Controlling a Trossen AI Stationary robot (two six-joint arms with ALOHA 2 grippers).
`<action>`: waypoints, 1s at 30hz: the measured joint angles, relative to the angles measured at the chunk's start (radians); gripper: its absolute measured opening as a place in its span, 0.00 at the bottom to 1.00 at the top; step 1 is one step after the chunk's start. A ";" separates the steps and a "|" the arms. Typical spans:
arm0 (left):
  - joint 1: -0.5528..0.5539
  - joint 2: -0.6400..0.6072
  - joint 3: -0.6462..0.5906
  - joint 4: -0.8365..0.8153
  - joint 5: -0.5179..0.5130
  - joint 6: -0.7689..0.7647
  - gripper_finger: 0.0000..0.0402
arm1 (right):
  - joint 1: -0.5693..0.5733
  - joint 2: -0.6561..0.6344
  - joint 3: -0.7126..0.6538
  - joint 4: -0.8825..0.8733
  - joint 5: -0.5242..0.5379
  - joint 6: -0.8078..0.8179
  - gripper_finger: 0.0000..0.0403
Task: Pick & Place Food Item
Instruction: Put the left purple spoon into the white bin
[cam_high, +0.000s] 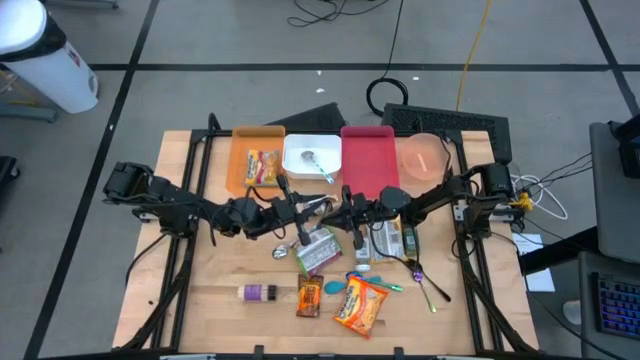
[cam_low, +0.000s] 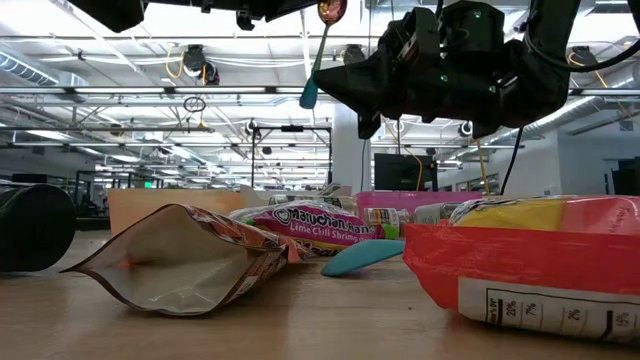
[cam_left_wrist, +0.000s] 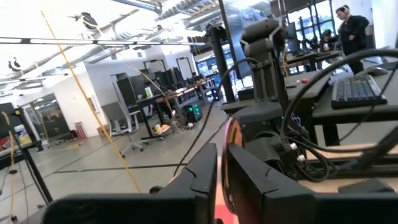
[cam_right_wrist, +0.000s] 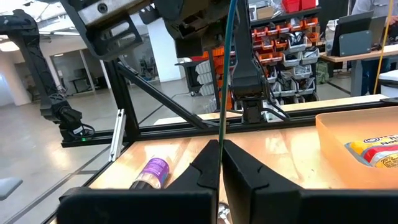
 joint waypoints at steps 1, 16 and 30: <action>0.000 0.000 0.000 -0.004 0.002 -0.003 0.15 | -0.002 0.000 0.000 0.000 0.000 0.000 0.00; 0.000 -0.004 0.000 -0.005 -0.001 -0.038 0.53 | -0.020 0.000 0.000 -0.011 -0.001 0.000 0.00; -0.104 -0.180 0.001 -0.244 -0.176 -0.003 0.53 | -0.060 -0.096 0.000 -0.182 -0.055 -0.021 0.00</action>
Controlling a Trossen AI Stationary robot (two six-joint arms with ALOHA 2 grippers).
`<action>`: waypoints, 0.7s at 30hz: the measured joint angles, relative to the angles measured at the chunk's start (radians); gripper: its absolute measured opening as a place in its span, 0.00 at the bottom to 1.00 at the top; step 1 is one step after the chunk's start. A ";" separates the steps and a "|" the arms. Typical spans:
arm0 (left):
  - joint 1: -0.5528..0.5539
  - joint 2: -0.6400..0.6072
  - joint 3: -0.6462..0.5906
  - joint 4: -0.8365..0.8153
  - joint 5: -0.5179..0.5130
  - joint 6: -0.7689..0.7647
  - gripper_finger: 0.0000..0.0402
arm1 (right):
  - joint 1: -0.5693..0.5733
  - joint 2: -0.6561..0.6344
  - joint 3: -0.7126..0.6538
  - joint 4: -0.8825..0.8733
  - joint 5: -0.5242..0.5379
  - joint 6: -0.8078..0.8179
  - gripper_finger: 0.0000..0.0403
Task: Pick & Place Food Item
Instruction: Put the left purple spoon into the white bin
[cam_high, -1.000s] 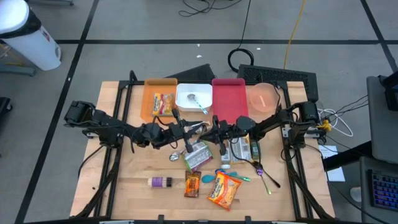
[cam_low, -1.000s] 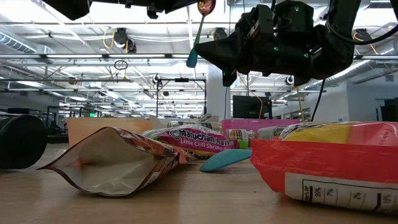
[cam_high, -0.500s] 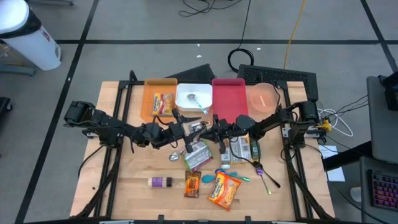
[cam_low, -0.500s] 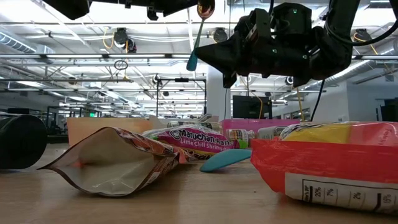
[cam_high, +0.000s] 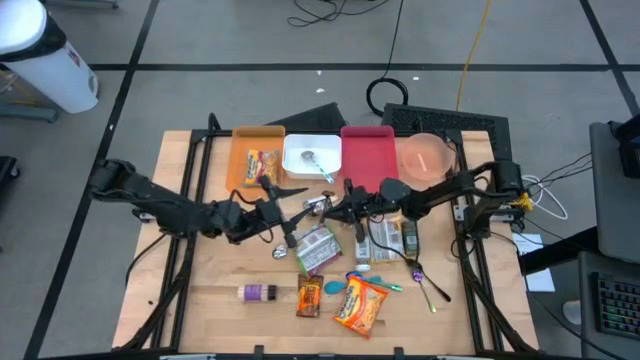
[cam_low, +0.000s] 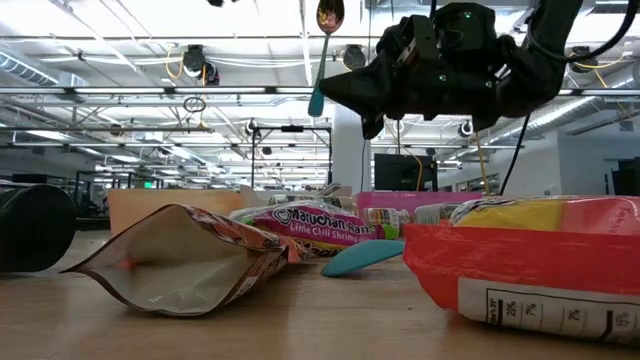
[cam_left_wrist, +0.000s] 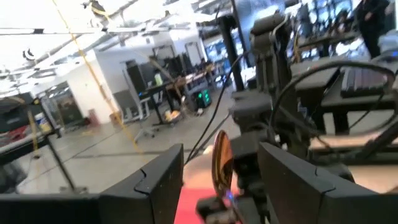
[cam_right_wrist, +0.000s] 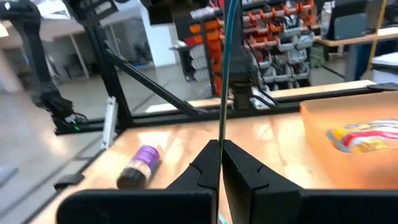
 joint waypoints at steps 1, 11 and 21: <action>-0.014 -0.020 0.000 -0.037 -0.023 -0.008 0.53 | -0.002 -0.019 0.000 -0.041 0.003 -0.016 0.00; -0.128 -0.258 0.000 -0.564 -0.179 -0.344 0.53 | -0.032 -0.243 0.038 -0.495 0.115 -0.161 0.00; -0.149 -0.356 0.000 -0.913 -0.188 -0.605 0.53 | -0.068 -0.264 0.328 -0.994 0.112 -0.275 0.00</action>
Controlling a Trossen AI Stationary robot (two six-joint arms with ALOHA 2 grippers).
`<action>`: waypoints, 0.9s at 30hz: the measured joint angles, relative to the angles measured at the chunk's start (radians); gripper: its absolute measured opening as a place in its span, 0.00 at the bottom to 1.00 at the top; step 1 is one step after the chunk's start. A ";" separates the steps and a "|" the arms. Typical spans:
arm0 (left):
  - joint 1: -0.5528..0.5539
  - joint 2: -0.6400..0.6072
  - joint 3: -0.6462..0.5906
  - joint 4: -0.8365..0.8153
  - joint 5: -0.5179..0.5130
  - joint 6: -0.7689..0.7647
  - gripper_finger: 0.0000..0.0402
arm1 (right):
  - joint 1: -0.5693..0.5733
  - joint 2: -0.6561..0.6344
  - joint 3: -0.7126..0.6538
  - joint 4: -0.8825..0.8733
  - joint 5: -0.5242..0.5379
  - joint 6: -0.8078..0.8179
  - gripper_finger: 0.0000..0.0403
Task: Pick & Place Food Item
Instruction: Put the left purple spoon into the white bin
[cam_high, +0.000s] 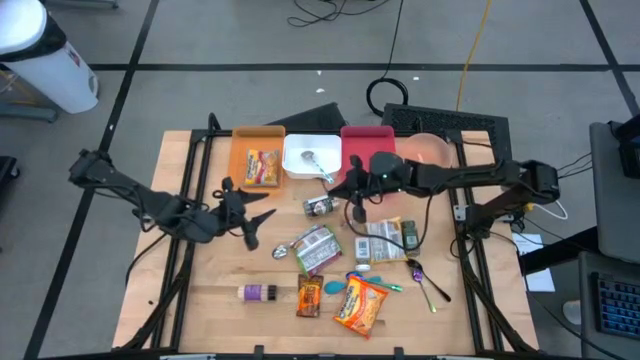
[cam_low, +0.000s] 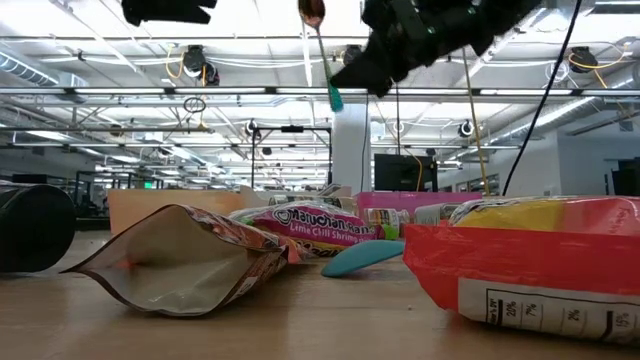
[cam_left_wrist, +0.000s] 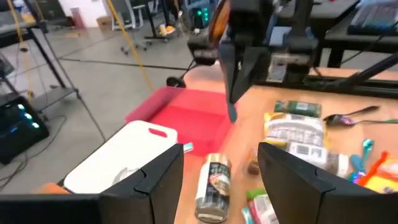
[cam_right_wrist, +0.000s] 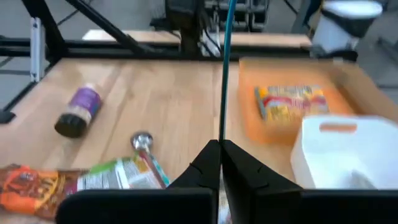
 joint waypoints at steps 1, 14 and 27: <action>0.006 0.007 0.000 0.003 -0.002 0.005 0.53 | 0.005 0.011 0.014 -0.006 -0.001 -0.002 0.00; 0.190 0.134 0.000 0.239 0.252 0.262 0.53 | 0.064 0.098 0.081 -0.123 -0.005 -0.048 0.00; 0.303 0.234 0.000 0.394 0.524 0.316 0.53 | 0.078 0.099 0.081 -0.147 -0.005 -0.070 0.00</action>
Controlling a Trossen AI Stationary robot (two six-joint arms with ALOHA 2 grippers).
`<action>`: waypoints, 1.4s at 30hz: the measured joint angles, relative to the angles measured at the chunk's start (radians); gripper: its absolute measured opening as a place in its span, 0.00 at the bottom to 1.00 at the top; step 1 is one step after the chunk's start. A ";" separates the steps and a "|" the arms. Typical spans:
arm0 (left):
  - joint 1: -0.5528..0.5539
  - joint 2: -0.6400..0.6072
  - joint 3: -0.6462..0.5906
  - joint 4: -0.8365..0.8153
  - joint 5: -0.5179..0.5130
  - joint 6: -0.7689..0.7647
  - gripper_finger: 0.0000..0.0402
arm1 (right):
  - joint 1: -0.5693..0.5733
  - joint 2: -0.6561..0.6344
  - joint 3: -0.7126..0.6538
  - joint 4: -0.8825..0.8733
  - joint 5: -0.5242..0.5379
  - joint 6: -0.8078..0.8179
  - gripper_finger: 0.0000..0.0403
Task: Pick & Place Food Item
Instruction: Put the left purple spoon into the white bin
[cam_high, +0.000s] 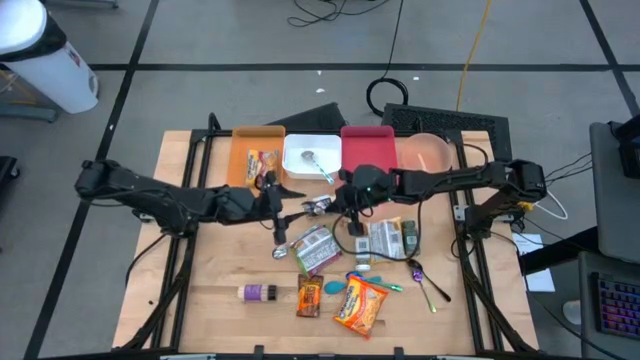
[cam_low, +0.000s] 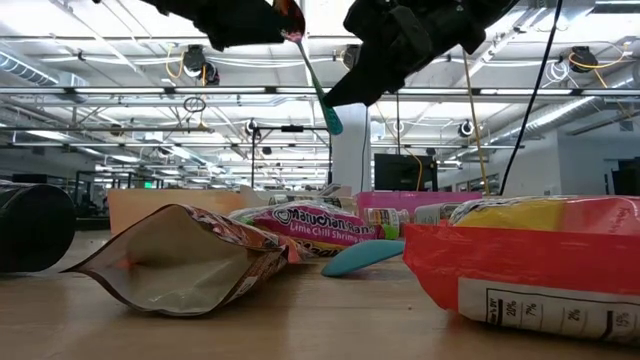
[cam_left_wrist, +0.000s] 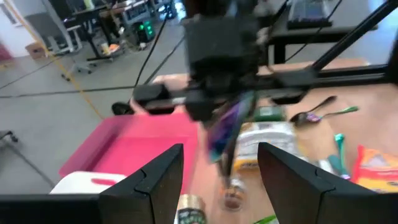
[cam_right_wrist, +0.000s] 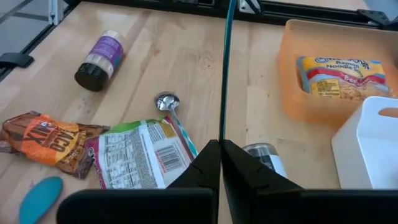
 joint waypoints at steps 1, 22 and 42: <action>0.006 0.007 0.000 0.007 0.000 0.002 0.53 | 0.001 0.000 0.000 0.000 0.000 0.000 0.00; 0.018 0.023 0.000 0.061 0.007 0.034 0.13 | 0.007 0.000 -0.001 -0.027 0.000 0.000 0.00; 0.004 0.023 0.000 0.053 -0.076 0.020 0.01 | 0.006 -0.006 -0.001 -0.031 0.002 -0.019 0.34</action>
